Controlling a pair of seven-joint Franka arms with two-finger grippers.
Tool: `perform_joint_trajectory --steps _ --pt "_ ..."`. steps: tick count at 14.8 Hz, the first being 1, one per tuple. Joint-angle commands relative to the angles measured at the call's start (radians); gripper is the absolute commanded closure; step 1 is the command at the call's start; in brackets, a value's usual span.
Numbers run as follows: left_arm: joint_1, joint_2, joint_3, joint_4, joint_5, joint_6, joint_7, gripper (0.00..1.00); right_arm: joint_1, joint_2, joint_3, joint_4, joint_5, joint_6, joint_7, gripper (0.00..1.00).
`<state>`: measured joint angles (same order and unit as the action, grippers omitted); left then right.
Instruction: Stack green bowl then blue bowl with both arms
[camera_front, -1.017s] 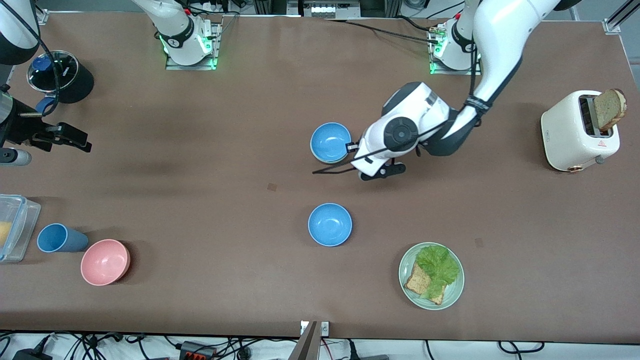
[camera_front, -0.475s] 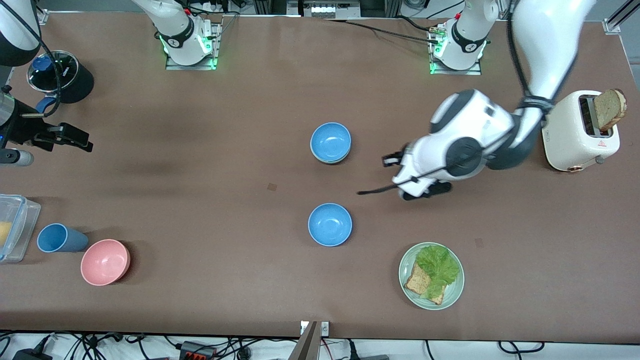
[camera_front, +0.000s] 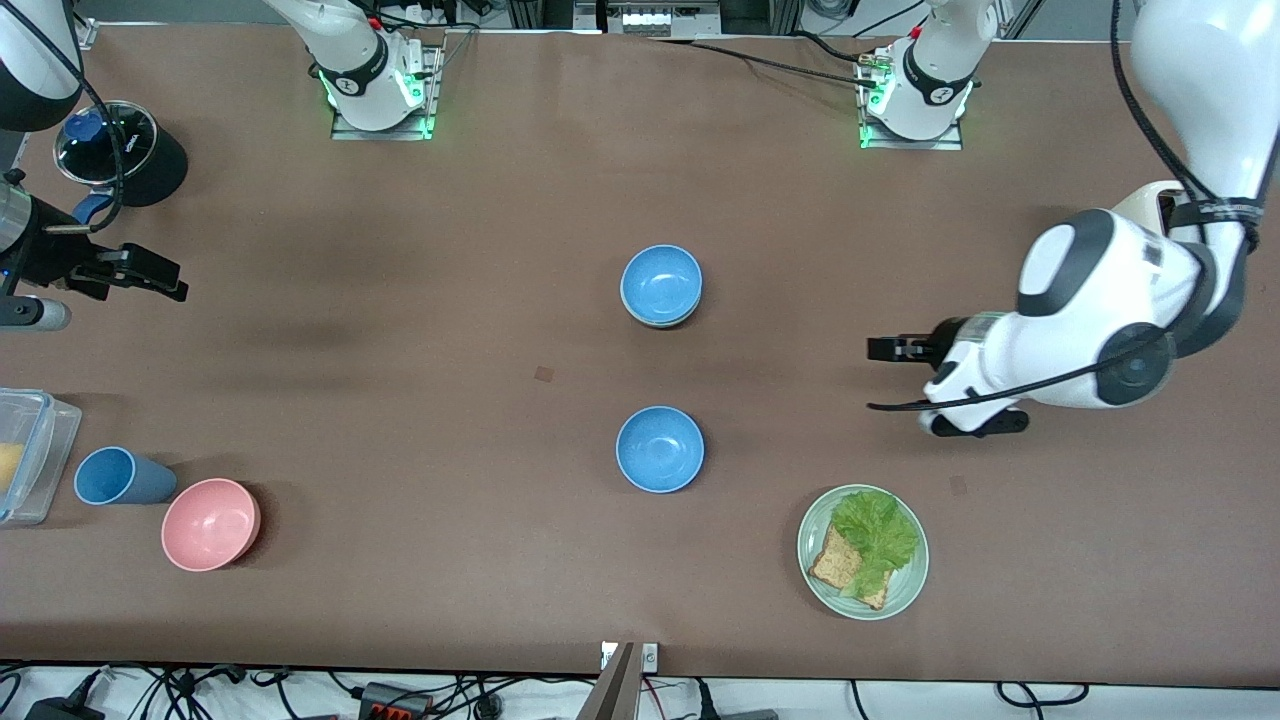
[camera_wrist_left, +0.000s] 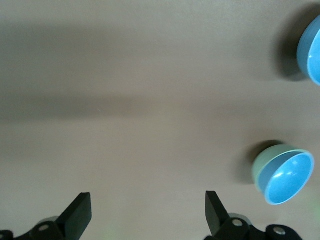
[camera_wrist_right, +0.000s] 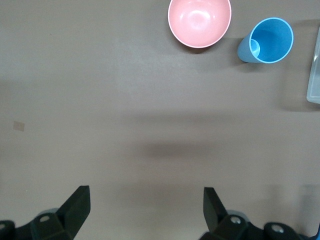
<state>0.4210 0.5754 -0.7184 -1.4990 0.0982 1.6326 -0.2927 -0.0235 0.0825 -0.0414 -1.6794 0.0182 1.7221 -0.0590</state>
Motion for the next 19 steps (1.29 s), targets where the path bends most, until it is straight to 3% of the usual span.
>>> perform_joint_trajectory --steps 1,4,6,8,10,12,16,19 --pt "0.036 -0.014 -0.006 0.008 0.101 -0.008 0.195 0.0 -0.006 -0.02 0.008 0.0 -0.012 -0.019 -0.021 0.0" --pt "0.05 -0.025 0.0 0.023 0.115 -0.016 0.243 0.0 -0.006 -0.033 0.008 0.003 -0.01 -0.076 -0.007 0.0" --pt "0.023 -0.164 0.075 -0.025 0.104 -0.011 0.25 0.0 -0.006 -0.055 0.008 -0.005 -0.01 -0.078 -0.008 0.0" --pt "-0.054 -0.277 0.199 -0.052 0.037 -0.02 0.239 0.0 -0.007 -0.055 0.006 -0.005 -0.017 -0.064 -0.012 0.0" --pt "-0.149 -0.341 0.405 -0.049 -0.093 -0.025 0.244 0.0 -0.006 -0.058 0.006 -0.006 -0.021 -0.053 -0.012 0.0" --pt "-0.238 -0.396 0.523 -0.055 -0.089 -0.027 0.237 0.0 -0.006 -0.079 0.006 -0.014 -0.021 -0.058 -0.012 0.0" --pt "-0.266 -0.511 0.583 -0.145 -0.088 -0.059 0.236 0.0 -0.01 -0.109 0.003 -0.036 -0.02 -0.058 -0.008 0.0" --pt "-0.281 -0.534 0.579 -0.168 -0.094 -0.033 0.239 0.0 -0.01 -0.104 0.005 -0.039 -0.02 -0.042 -0.002 0.0"
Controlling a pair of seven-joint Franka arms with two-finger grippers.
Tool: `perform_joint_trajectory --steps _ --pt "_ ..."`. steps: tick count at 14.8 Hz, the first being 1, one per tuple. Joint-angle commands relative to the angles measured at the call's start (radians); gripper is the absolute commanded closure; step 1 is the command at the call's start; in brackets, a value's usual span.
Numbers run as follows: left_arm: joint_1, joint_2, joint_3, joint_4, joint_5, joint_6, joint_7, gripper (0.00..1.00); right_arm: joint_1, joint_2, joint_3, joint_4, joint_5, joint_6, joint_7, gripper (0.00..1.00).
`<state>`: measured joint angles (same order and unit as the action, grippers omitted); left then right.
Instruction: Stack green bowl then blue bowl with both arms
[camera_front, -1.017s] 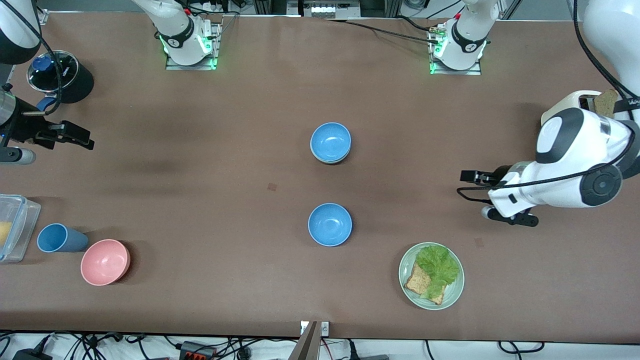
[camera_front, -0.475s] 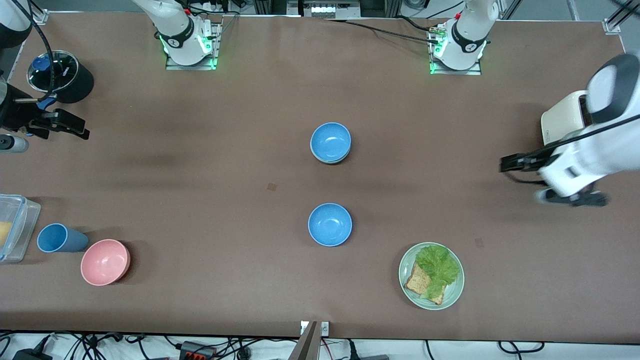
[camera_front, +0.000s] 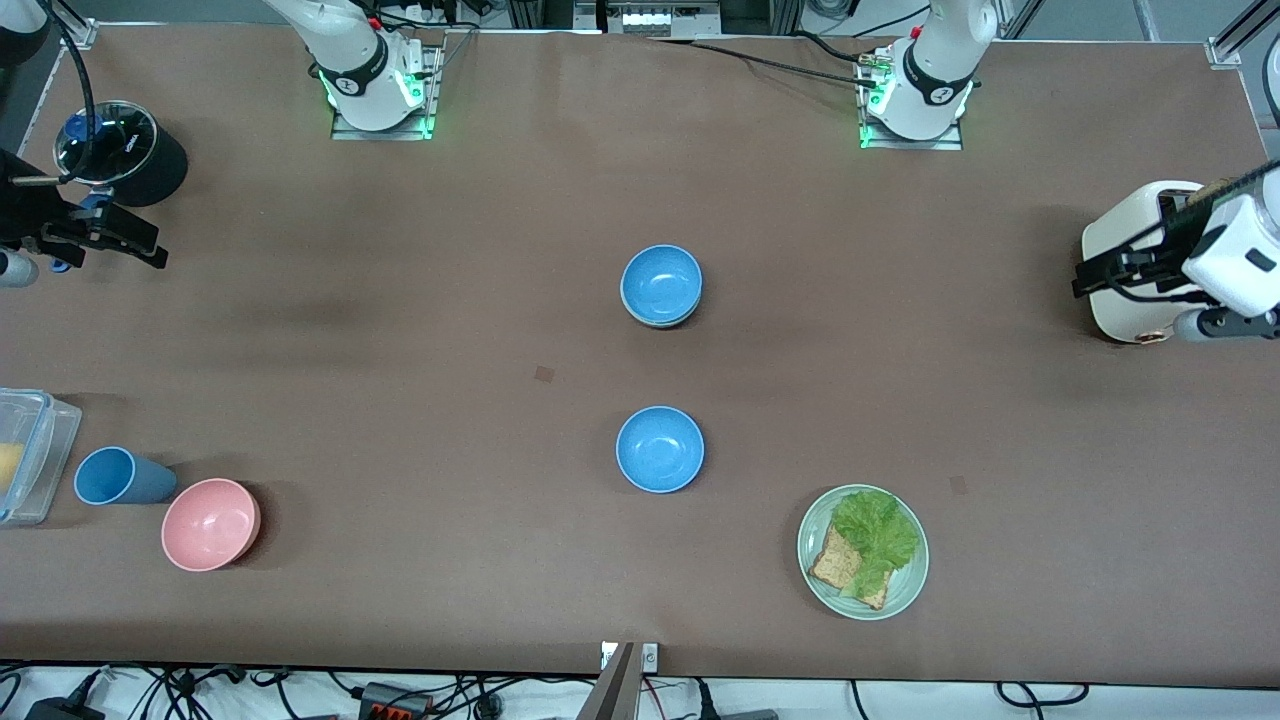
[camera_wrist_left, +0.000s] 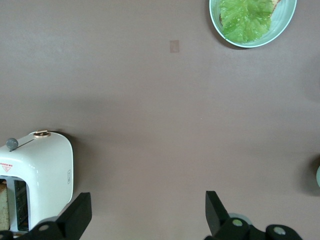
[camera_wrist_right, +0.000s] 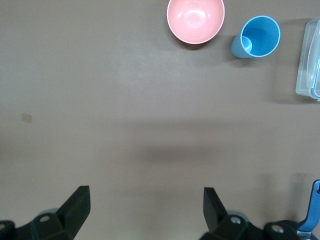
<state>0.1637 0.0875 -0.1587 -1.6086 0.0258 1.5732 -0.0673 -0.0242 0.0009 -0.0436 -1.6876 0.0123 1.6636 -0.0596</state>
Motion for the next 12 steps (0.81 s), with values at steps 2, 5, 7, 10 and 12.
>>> perform_joint_trajectory --steps 2,5,7,10,12 --pt "-0.024 -0.046 0.008 -0.053 -0.021 0.018 0.011 0.0 -0.01 -0.022 0.007 -0.03 -0.009 0.01 0.0 0.0" --pt "-0.024 -0.048 0.007 -0.051 -0.027 0.014 0.017 0.0 -0.01 -0.024 0.007 -0.03 -0.006 0.002 0.0 0.0" --pt "-0.024 -0.048 0.007 -0.051 -0.027 0.014 0.018 0.0 -0.01 -0.024 0.007 -0.03 -0.006 0.001 0.0 0.0" --pt "-0.026 -0.045 0.001 -0.048 -0.027 0.016 0.024 0.0 -0.01 -0.024 0.005 -0.029 -0.006 0.001 0.0 0.0" --pt "-0.024 -0.038 0.001 -0.045 -0.03 0.014 0.053 0.0 -0.01 -0.024 0.005 -0.027 -0.008 0.001 0.0 0.0"
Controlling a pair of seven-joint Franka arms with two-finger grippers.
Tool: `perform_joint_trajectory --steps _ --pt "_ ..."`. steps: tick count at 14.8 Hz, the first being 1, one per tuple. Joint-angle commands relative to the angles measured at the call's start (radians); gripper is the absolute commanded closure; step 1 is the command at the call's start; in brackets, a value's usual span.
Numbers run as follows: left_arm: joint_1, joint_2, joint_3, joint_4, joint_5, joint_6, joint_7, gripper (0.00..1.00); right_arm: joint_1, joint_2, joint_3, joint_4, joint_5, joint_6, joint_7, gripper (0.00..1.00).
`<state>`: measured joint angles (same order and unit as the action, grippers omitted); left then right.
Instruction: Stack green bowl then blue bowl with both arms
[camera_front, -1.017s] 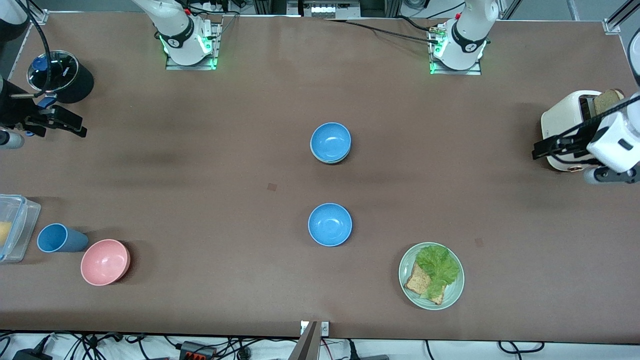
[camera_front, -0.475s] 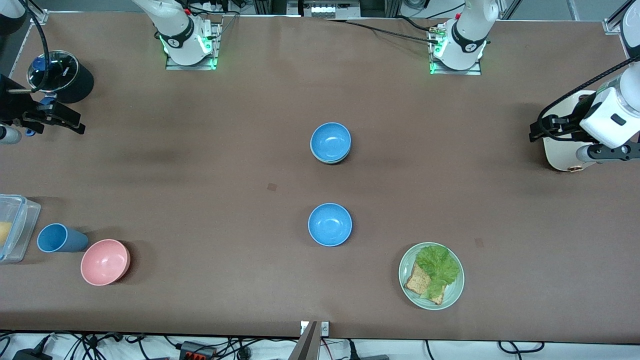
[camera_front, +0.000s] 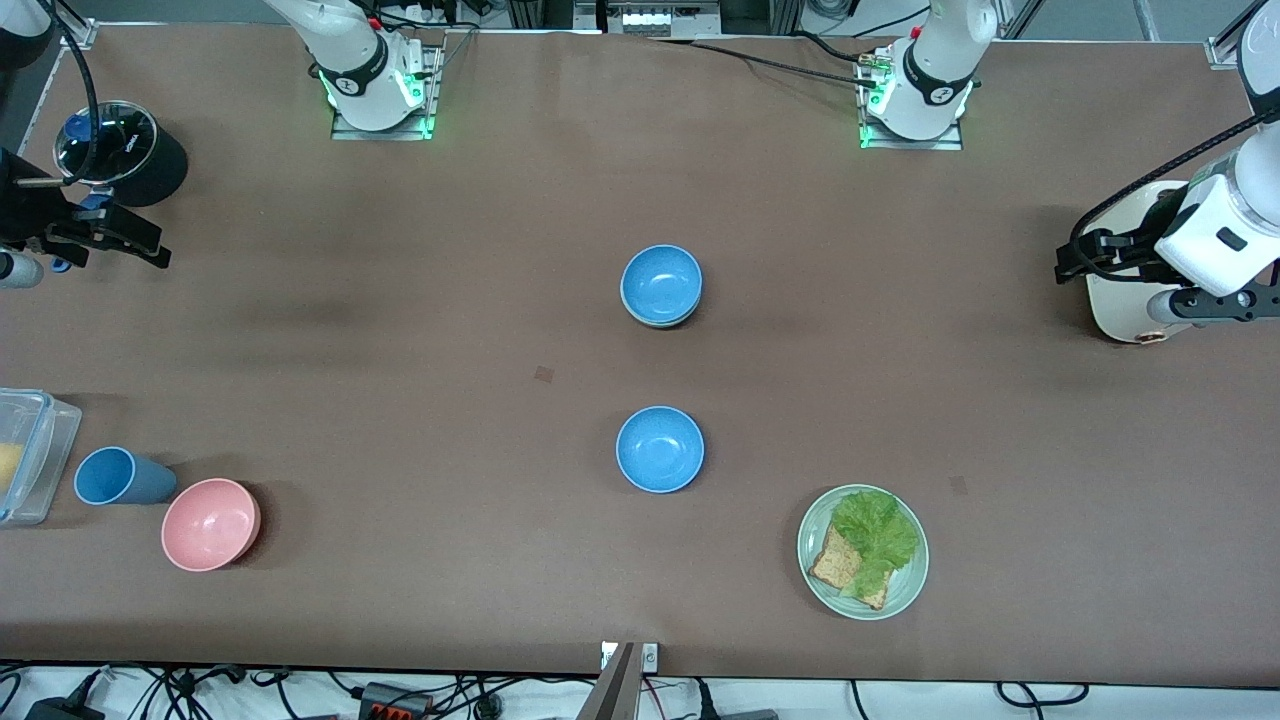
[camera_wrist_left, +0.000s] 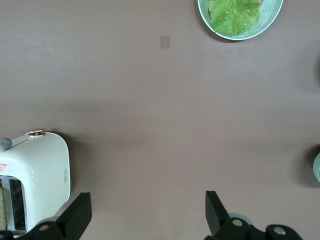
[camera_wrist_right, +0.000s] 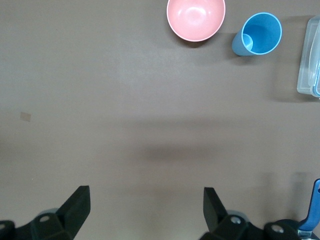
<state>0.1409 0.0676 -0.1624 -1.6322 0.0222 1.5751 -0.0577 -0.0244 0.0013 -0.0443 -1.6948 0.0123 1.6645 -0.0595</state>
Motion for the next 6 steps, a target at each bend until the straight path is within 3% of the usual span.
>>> perform_joint_trajectory --steps 1,6 --pt "-0.001 -0.017 0.003 -0.018 -0.028 0.013 0.058 0.0 -0.009 -0.024 0.006 -0.02 -0.011 0.0 -0.002 0.0" --pt "0.003 -0.015 0.004 -0.017 -0.028 0.013 0.061 0.0 -0.005 -0.026 0.009 -0.019 -0.014 0.001 -0.003 0.0"
